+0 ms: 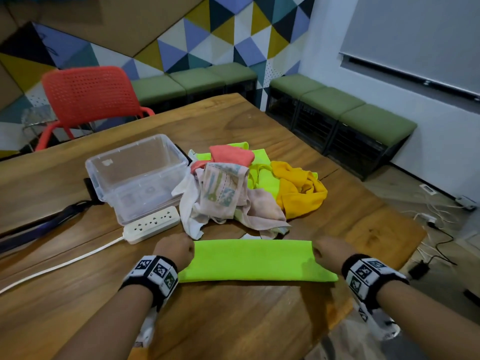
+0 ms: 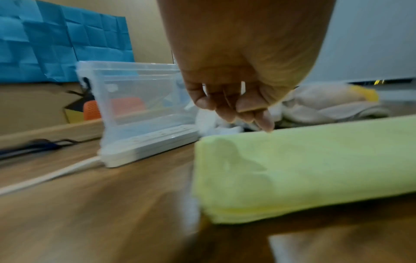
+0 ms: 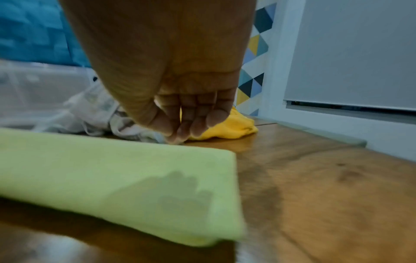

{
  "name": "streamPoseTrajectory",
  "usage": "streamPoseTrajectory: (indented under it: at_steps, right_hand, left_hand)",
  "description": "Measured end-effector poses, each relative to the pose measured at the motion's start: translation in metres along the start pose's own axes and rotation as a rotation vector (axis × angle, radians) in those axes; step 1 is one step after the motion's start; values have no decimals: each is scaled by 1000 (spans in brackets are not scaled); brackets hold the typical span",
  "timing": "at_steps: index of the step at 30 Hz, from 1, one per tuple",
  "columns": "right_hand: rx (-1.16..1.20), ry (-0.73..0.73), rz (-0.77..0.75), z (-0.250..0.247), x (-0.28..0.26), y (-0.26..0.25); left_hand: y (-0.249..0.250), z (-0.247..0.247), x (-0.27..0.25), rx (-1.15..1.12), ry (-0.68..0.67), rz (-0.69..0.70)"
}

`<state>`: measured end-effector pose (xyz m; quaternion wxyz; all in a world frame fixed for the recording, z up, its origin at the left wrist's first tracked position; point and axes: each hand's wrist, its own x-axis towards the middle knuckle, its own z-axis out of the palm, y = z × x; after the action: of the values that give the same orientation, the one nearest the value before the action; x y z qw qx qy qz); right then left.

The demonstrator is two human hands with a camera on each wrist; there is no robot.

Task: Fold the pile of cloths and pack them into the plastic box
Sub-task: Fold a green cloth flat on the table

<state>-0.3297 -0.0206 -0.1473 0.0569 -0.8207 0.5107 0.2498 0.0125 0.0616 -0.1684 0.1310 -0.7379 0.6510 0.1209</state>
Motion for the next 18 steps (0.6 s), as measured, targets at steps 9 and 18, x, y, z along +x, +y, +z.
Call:
streamPoseTrajectory:
  at_steps: [9,18]
  right_hand:
    - [259,12,2,50,39,-89]
    - [217,205,-73,114,49,-40]
  left_hand:
    - [122,34,27,-201,65,35]
    - [89,104,31,-214,161,116]
